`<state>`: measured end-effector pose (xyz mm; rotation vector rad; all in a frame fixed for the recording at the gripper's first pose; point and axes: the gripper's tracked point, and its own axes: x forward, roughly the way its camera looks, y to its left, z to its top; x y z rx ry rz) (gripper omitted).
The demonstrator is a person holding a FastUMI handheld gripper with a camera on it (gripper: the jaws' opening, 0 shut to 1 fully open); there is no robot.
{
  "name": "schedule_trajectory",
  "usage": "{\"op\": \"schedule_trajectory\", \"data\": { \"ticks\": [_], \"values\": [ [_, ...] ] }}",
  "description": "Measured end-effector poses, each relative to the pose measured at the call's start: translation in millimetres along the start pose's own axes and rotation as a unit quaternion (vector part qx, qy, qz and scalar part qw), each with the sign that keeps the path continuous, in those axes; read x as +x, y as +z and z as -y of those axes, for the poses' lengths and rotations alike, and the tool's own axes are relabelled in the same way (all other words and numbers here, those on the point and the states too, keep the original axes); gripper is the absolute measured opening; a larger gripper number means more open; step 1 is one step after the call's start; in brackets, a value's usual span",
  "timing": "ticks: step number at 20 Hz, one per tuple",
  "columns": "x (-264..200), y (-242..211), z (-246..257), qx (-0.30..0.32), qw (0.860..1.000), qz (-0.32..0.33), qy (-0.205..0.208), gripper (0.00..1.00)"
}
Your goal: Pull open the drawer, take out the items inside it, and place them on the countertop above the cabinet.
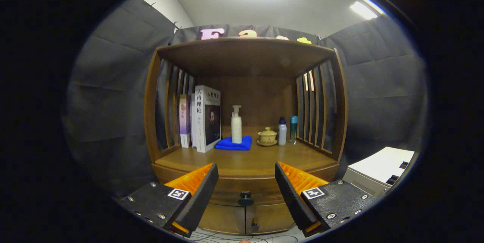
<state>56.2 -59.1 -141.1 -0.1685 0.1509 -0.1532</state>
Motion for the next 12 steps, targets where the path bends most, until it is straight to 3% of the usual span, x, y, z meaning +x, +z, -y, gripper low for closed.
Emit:
{"op": "schedule_trajectory", "data": {
  "ticks": [12],
  "values": [
    [51.8, -98.5, -9.3, -0.033, 0.996, -0.075, -0.027, 0.94]
  ]
}}
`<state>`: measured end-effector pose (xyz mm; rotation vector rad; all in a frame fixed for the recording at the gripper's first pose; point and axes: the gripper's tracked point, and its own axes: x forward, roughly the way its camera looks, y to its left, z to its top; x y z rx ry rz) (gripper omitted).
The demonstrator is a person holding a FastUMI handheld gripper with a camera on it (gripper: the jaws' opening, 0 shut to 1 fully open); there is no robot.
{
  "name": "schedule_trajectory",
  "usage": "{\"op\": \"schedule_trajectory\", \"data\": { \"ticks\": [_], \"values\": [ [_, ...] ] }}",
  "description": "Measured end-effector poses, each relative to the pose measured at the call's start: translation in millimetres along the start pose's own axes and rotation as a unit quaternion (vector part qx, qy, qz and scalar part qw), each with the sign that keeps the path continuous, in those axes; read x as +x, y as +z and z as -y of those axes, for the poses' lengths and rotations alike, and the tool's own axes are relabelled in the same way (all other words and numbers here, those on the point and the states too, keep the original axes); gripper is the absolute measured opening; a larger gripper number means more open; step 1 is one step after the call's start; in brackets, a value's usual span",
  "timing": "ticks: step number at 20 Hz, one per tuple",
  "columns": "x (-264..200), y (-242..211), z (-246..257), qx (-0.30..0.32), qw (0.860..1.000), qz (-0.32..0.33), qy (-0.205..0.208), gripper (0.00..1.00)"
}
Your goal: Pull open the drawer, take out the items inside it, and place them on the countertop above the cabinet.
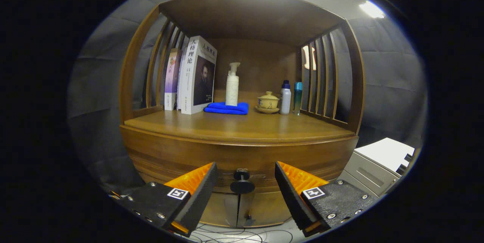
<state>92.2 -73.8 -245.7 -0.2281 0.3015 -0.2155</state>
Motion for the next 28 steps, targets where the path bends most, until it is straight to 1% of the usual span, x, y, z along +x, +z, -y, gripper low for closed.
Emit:
{"op": "schedule_trajectory", "data": {
  "ticks": [5, 7, 8, 9, 13, 15, 17, 21, 24, 28],
  "values": [
    [16.0, -31.8, -8.8, 0.023, 0.999, -0.03, 0.025, 0.93],
    [22.8, -40.6, -10.2, 0.018, 0.999, -0.035, 0.025, 0.89],
    [25.3, -42.1, -8.3, 0.014, 0.999, -0.036, 0.021, 0.83],
    [26.8, -46.3, -4.4, 0.013, 0.999, -0.038, 0.019, 0.8],
    [32.2, -49.2, -2.0, 0.03, 0.999, -0.033, 0.023, 0.49],
    [32.2, -49.4, -1.9, 0.025, 0.999, -0.027, 0.022, 0.45],
    [31.8, -51.3, -1.5, 0.032, 0.999, -0.028, 0.02, 0.41],
    [32.1, -52.6, -1.4, 0.049, 0.998, -0.033, 0.014, 0.27],
    [27.8, -54.1, -1.1, 0.039, 0.999, -0.032, 0.013, 0.26],
    [8.3, -57.1, 2.5, 0.044, 0.998, -0.033, 0.019, 0.26]
  ]
}}
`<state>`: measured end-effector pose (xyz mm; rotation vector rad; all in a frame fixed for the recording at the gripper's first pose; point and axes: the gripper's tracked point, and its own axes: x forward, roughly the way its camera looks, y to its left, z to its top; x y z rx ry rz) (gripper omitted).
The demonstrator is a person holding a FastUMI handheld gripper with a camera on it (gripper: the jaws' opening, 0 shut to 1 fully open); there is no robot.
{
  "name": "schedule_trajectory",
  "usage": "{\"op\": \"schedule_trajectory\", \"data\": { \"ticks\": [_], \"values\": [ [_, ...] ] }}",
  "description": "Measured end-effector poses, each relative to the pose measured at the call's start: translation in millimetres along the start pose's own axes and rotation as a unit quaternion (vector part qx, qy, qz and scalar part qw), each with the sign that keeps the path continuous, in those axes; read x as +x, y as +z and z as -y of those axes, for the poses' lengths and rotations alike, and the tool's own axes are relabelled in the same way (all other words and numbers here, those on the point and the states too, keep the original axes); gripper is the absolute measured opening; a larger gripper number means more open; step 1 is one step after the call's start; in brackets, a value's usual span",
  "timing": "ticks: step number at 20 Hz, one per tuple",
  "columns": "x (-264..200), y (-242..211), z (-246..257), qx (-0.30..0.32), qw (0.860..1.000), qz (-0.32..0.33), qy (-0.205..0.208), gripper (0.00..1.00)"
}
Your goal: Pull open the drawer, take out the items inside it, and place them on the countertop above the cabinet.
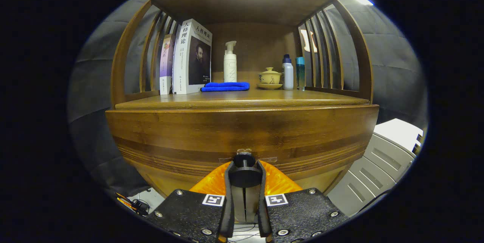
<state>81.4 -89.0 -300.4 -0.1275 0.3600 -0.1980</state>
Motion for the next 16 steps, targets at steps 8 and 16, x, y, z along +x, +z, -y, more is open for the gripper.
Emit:
{"op": "schedule_trajectory", "data": {
  "ticks": [8, 16],
  "values": [
    [-43.8, -9.3, 3.7, -0.025, 1.0, -0.008, 0.002, 0.25],
    [-88.4, -20.7, 3.2, -0.021, 1.0, -0.023, 0.002, 0.25]
  ]
}}
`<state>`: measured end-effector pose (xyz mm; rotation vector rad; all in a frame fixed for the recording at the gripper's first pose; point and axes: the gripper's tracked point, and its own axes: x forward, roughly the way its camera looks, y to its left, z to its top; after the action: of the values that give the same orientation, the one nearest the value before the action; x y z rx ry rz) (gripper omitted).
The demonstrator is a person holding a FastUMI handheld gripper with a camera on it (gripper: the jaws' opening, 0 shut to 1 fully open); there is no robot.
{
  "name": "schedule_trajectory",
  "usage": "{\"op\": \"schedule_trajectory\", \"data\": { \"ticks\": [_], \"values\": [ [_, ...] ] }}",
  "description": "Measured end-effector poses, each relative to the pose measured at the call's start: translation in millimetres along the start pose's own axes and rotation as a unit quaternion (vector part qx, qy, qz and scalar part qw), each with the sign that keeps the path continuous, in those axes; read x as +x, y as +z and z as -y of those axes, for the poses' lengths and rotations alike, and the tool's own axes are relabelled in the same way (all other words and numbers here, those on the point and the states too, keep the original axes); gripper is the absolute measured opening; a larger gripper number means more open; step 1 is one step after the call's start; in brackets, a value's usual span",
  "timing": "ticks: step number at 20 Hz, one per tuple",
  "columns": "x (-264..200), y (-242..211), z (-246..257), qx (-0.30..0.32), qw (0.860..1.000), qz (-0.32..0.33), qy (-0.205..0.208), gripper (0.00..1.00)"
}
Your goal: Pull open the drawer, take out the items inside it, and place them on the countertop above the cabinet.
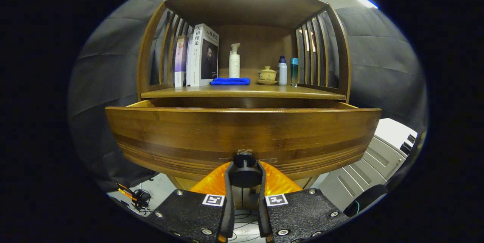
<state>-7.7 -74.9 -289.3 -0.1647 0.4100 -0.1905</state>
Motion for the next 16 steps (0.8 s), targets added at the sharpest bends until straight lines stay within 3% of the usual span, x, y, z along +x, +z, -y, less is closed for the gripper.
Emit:
{"op": "schedule_trajectory", "data": {
  "ticks": [16],
  "values": [
    [-64.5, -21.3, -7.4, 0.003, 1.0, -0.014, 0.006, 0.25]
  ]
}}
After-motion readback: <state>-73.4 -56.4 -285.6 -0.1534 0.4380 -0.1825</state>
